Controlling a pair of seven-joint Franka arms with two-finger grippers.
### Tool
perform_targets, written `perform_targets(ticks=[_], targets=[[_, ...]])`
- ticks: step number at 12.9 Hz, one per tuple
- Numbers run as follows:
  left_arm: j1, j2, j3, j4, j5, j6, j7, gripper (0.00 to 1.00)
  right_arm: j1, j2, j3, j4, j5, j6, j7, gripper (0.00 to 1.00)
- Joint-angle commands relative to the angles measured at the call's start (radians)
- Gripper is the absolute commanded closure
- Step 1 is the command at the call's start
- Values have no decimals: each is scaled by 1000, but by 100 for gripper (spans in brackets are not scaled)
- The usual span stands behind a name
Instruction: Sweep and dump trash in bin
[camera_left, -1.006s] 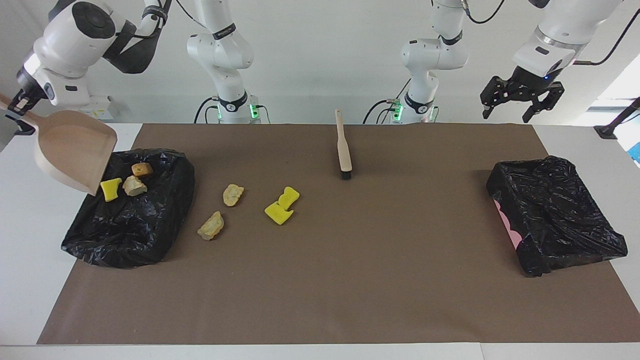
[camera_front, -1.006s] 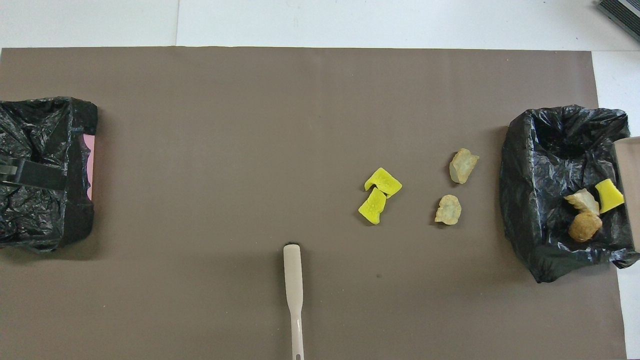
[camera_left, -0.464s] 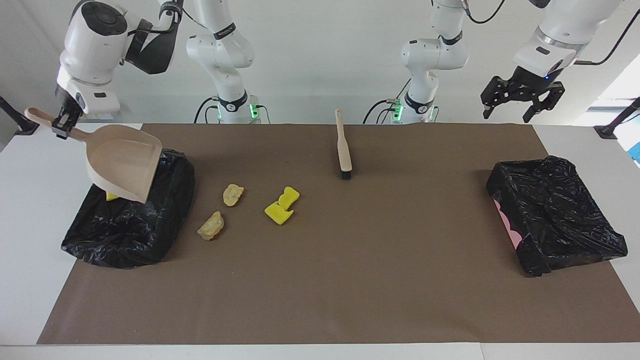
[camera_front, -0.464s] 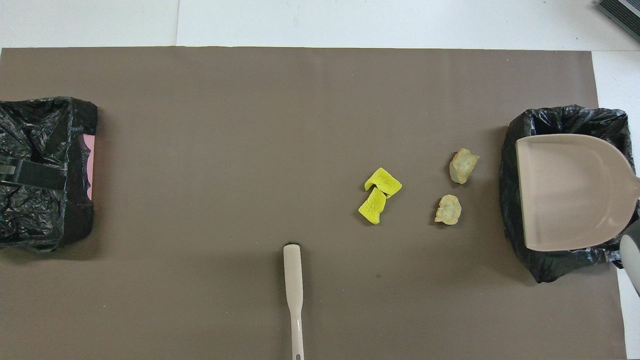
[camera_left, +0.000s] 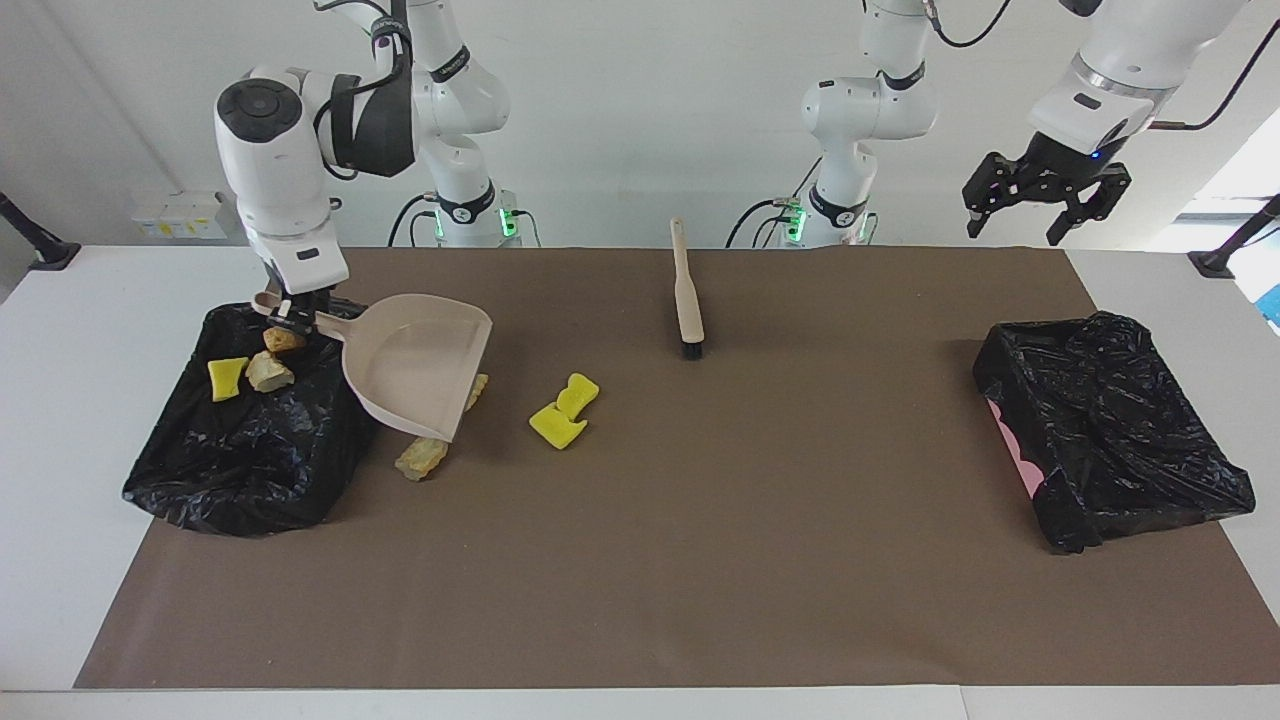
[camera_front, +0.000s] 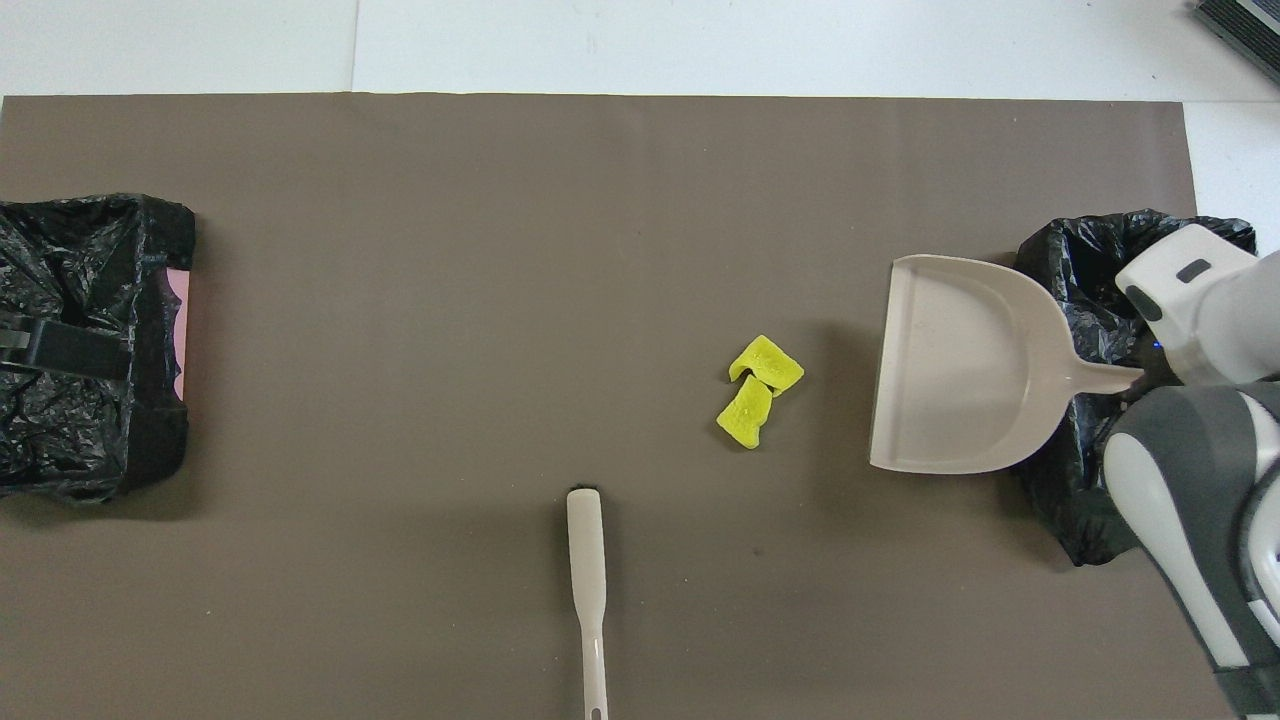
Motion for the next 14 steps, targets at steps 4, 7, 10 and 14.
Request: perform_targets(ticks=[4,7,10,14], targets=[[-4,-9,5,2,-1,-17,-2,0,157,99,-2,14,144,28,405,100],[-2,-9,5,2,-1,-17,-2,0,240,163,-2,18,231,91,646,100],[-4,-9,5,2,-1,-17,-2,0,328,191,-2,29,244,145,884,100],[-4,-9,5,2,-1,-17,-2,0,401,225,-2,49,306,186,1177,100]])
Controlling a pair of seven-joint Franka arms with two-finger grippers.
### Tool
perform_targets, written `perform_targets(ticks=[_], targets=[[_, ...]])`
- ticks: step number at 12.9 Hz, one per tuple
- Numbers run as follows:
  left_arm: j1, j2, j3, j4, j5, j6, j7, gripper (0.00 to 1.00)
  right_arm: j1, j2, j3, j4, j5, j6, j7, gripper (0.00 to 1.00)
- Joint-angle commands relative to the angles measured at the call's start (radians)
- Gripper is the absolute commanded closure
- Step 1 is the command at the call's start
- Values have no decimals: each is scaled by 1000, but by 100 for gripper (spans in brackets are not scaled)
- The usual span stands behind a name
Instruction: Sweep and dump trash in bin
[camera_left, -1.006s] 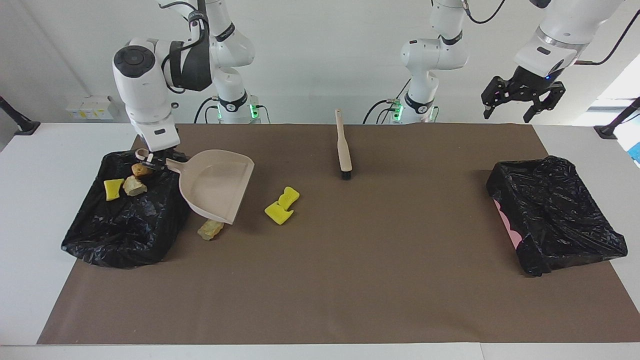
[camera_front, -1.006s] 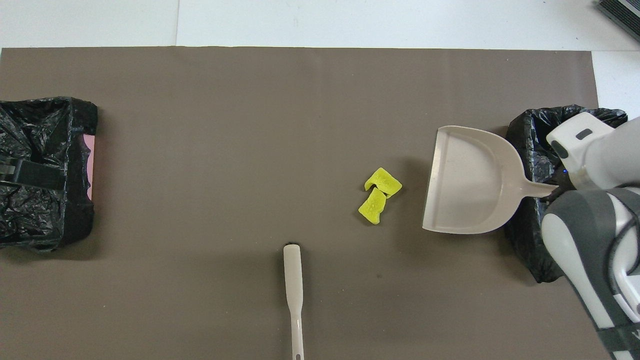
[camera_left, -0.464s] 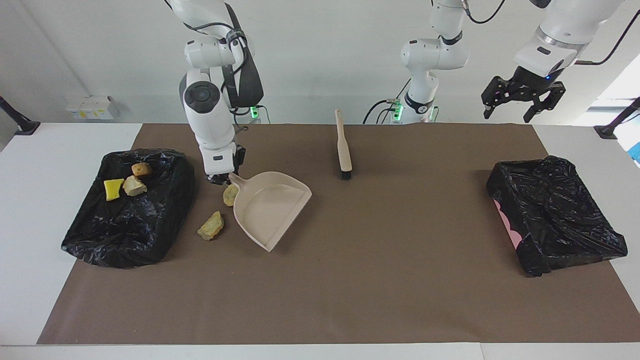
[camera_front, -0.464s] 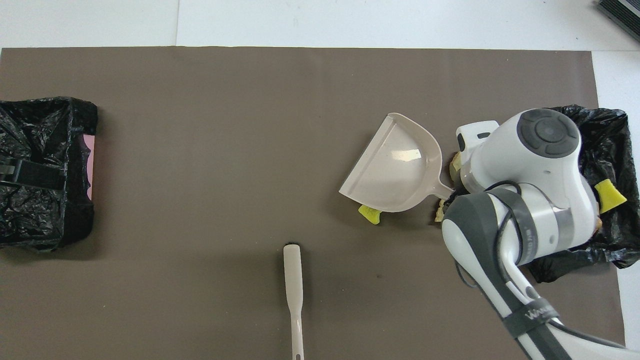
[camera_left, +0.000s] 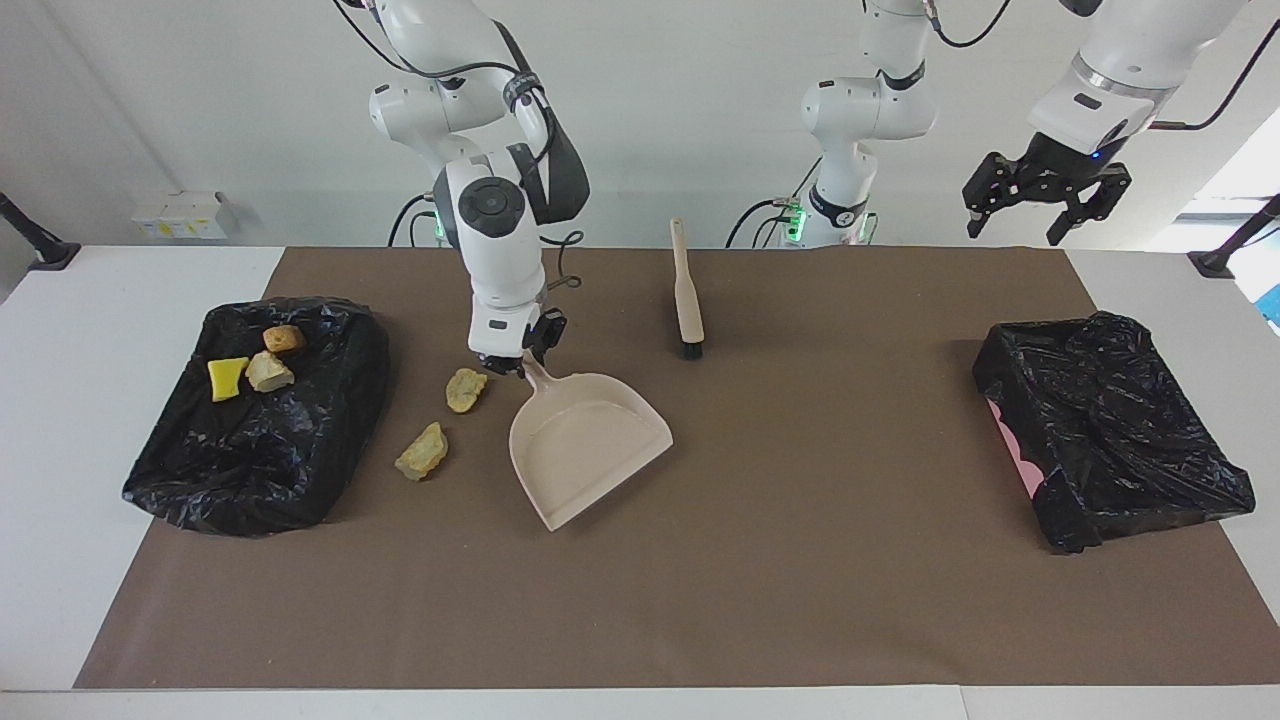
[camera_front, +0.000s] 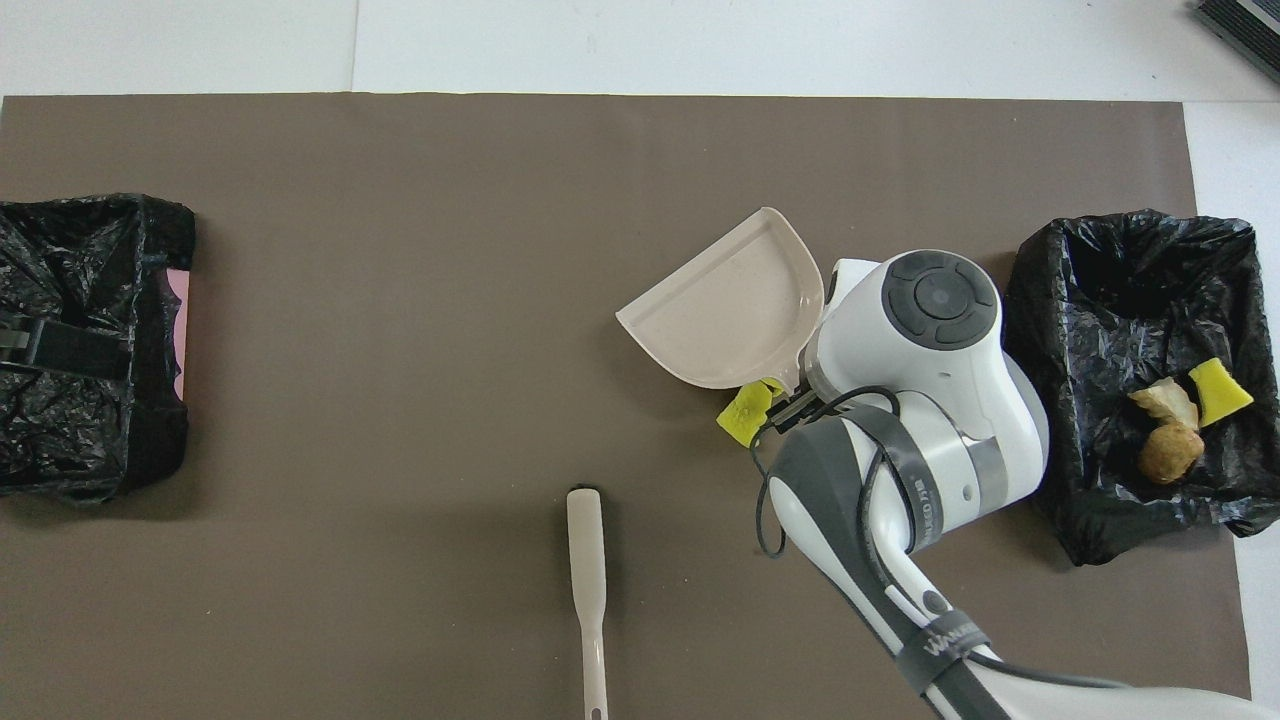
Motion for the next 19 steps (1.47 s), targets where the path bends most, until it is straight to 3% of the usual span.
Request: perform_targets(ticks=[1,5,9,11,12,13,15,19], targets=[[-4,-9,5,2,-1,-17,-2,0,42,54,-6,58,82,25,158,100],[-2,-9,5,2,-1,-22,-2,0,134,212,-6,245,133,13,515,100],[-2,-14,5,-1,-1,-28,-5,0,209,368,-4,435,143,-25,741,100],[-2,-14,5,-1,-1,-33,-6,0,217,419,-4,494,146,-24,764,100],[-2,-14,5,1,-1,-33,-5,0,213,418,-3,494,151,-19,758,68],[-2,-14,5,1,-1,-31,-5,0,220,415,-4,487,147,-3,738,1],[-2,-14,5,-1,-1,-31,-6,0,220,387,-4,477,157,-17,668,0],[-13,-22,-1,-25,-7,16,-8,0,220,259,-3,403,159,-114,657,0]])
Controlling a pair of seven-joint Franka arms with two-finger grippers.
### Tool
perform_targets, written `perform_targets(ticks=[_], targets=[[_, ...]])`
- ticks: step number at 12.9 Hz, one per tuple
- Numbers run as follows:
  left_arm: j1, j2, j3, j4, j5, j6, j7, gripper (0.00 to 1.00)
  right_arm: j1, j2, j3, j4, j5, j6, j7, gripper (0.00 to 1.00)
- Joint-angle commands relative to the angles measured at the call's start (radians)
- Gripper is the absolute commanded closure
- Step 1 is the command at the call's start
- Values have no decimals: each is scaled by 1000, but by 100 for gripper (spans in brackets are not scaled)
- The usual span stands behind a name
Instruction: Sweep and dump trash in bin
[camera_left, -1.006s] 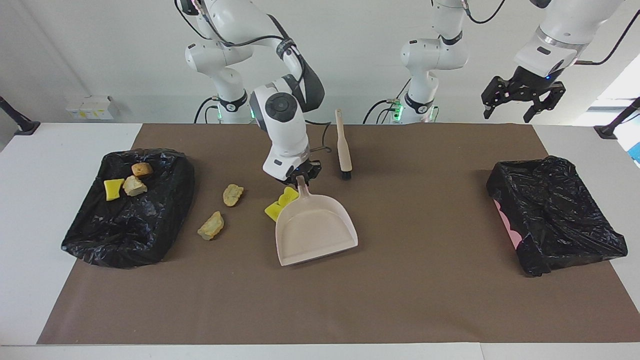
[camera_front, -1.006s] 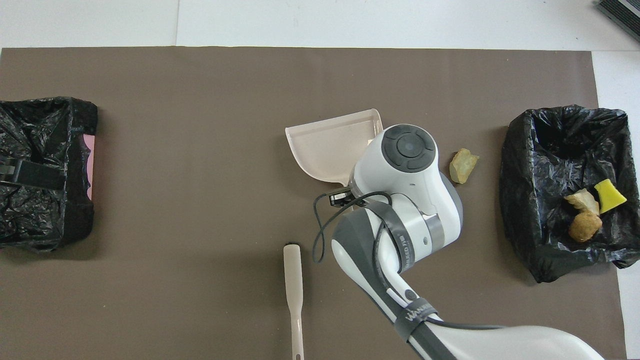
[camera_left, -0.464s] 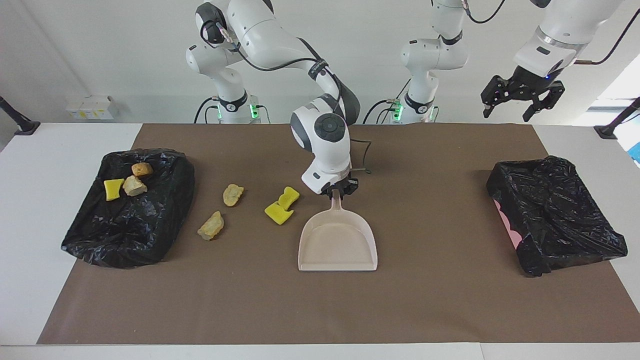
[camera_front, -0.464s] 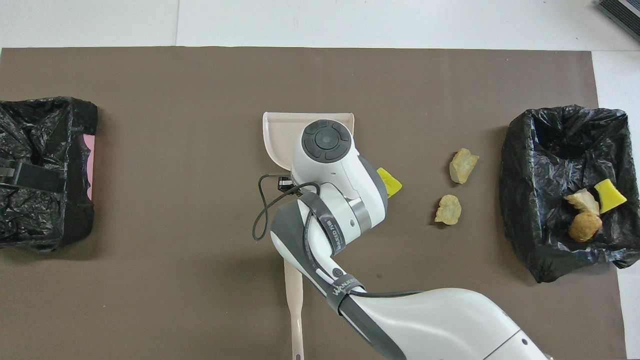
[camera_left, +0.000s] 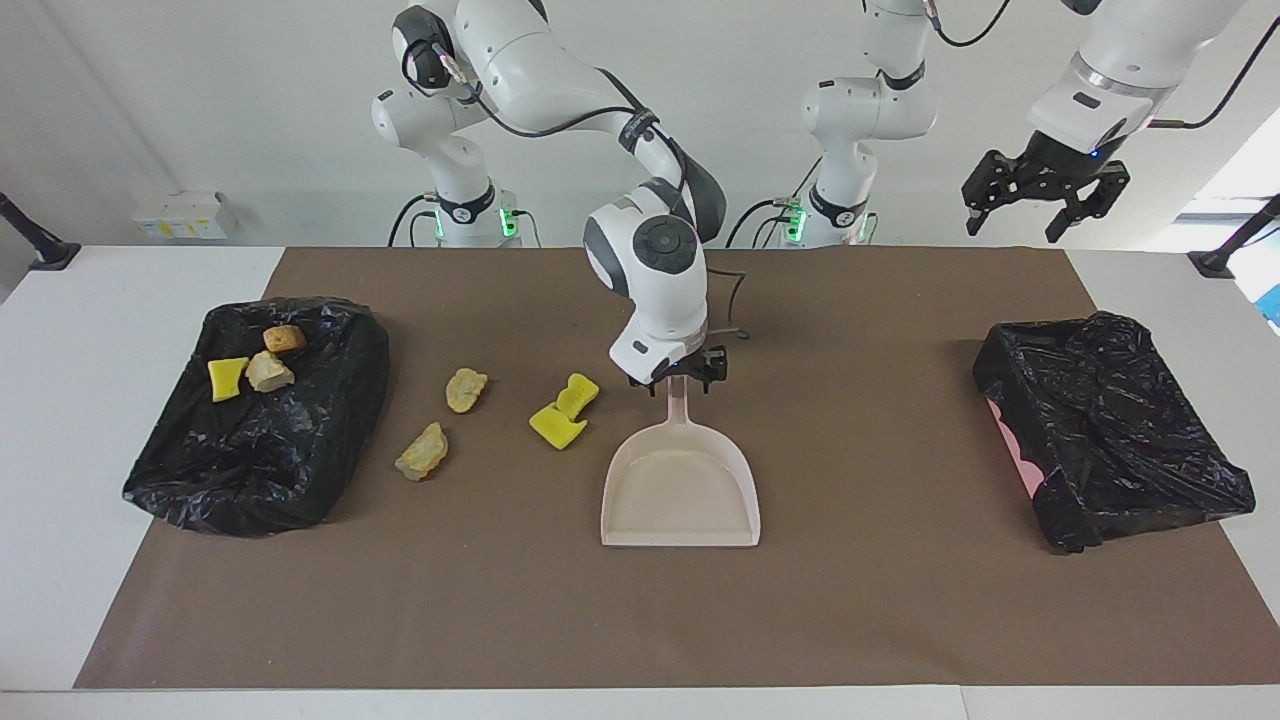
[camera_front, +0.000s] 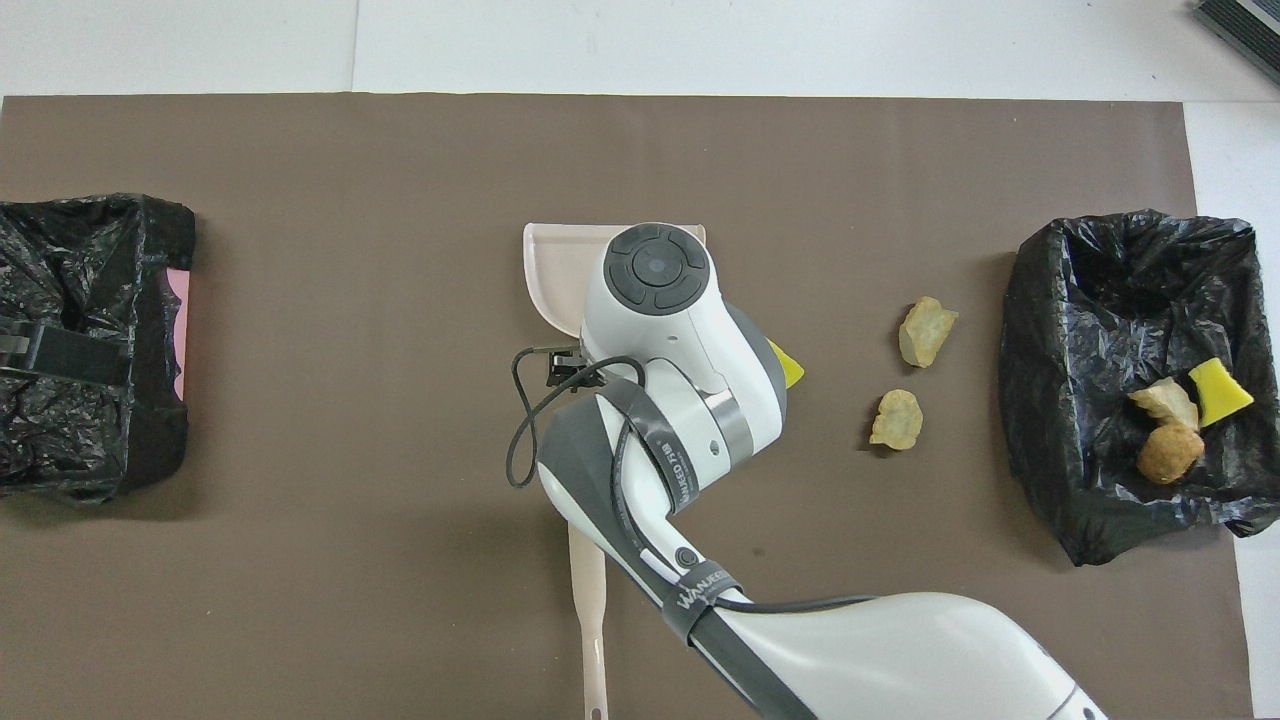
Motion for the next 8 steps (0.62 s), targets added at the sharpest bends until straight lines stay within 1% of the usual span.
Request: perform_targets(ticks=[1,2,4,6,8], targets=[[-16,-21,-6,-44,-8,50,-7,0,2,-132,0,-110,35,-49,-37,0],[-17,-19,-14,-54,-10,73,-8,0,16,-188,9,-165,37,-62,-28,0],[-16,-10,-67,-90,-10,129,-19,0,67,-285,12,-293,37,-76,-10,0],[-10,4,-144,-141,-10,212,-107,0,114,-354,12,-409,37,-45,29,0],[-8,5,-232,-222,-10,335,-201,0,162,-420,12,-520,37,2,56,0]])
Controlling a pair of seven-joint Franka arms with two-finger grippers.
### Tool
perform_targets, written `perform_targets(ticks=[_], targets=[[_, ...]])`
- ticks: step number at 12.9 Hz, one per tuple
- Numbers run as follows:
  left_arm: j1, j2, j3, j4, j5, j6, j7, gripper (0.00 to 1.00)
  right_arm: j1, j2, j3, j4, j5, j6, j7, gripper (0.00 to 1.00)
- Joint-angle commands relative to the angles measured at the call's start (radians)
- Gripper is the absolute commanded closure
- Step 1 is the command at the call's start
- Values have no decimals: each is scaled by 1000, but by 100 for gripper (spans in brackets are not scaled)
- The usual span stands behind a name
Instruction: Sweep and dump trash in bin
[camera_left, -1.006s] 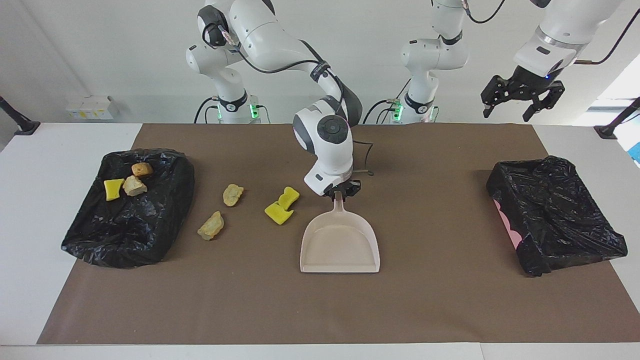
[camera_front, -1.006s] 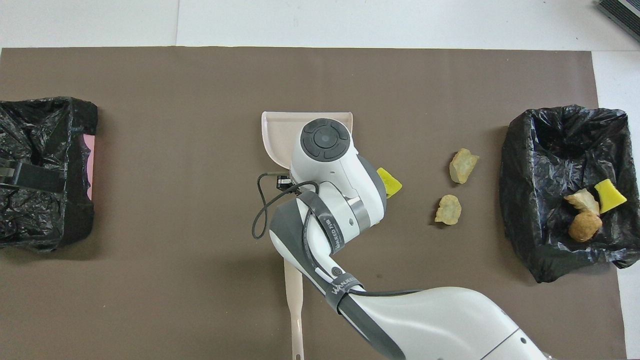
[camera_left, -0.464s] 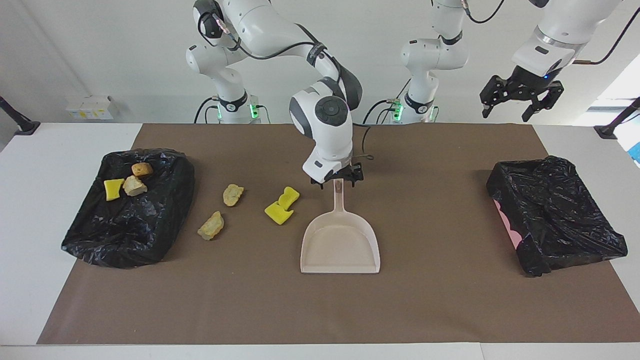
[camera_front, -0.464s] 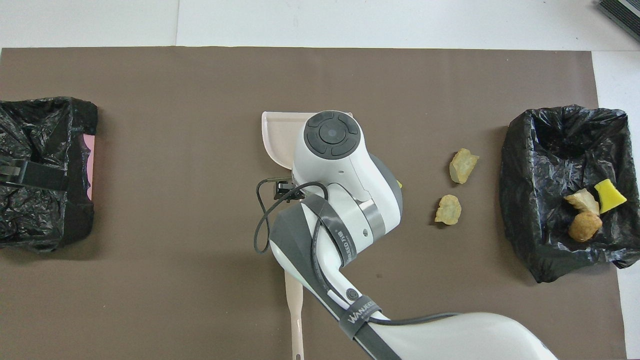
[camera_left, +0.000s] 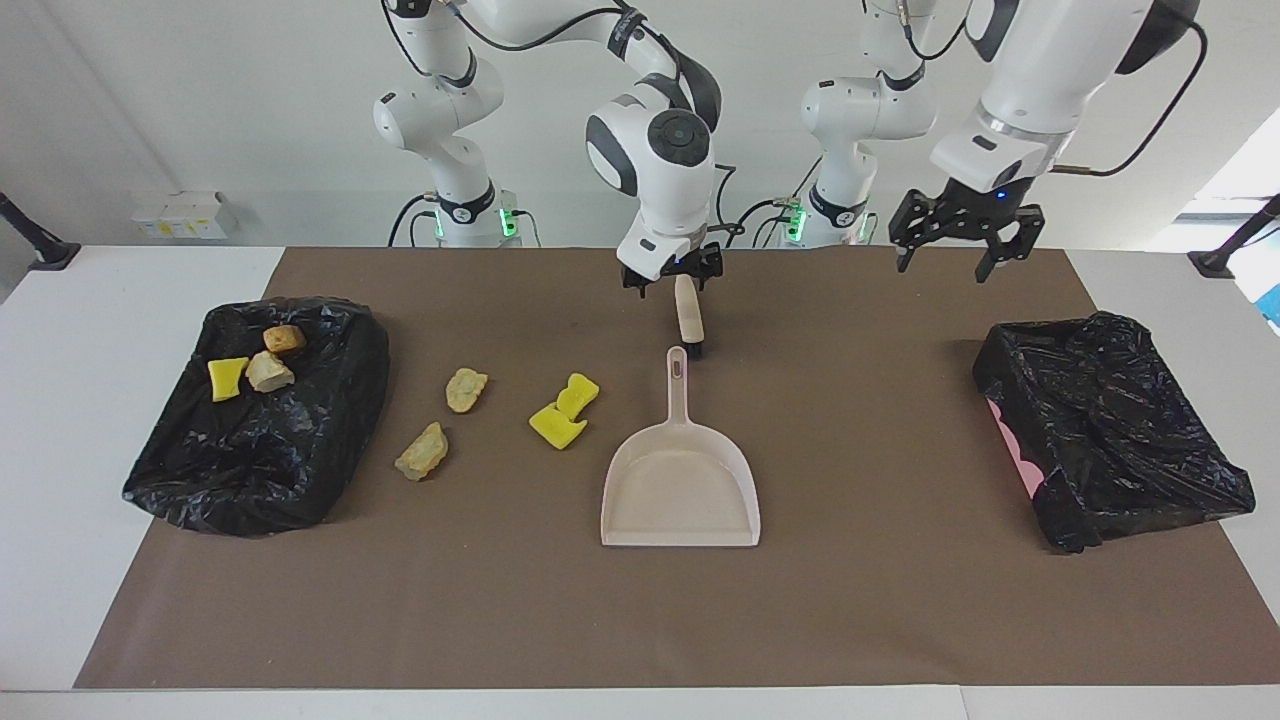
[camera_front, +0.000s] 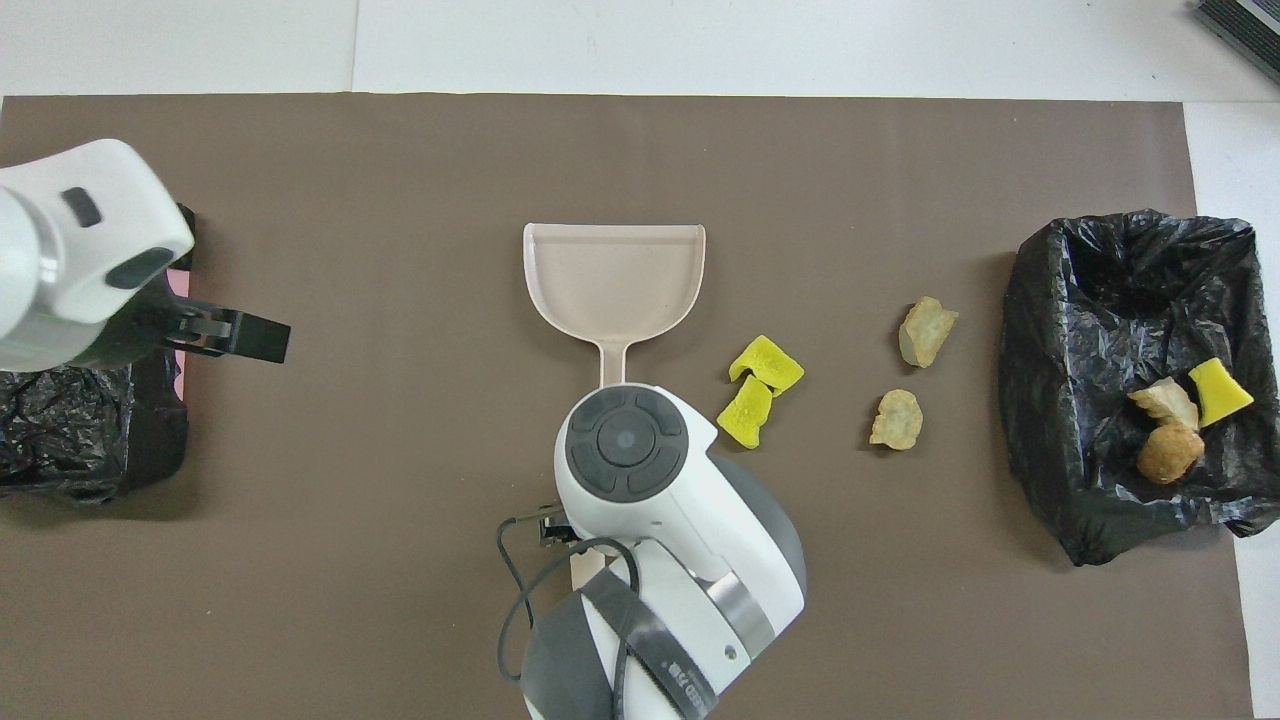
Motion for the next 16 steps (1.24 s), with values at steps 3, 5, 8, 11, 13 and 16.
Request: perform_targets(ticks=[3,5,8,11,13,16], targets=[[-1,51,-191,-122,-1,181,-203,0,101,-123,-2,-247,27,121,116,0],[-3,102,-259,-128,8,231,-298,0,144,-114,-2,-290,27,217,167,0],[-12,243,-378,-132,164,337,-488,0,176,-85,-2,-325,27,276,170,10],[-13,363,-436,-127,284,429,-662,0,177,-82,1,-327,39,259,158,27],[-17,386,-446,-139,293,457,-699,0,187,-85,1,-327,105,252,150,35],[-35,423,-451,-148,295,482,-731,0,209,-68,1,-337,105,256,150,37]])
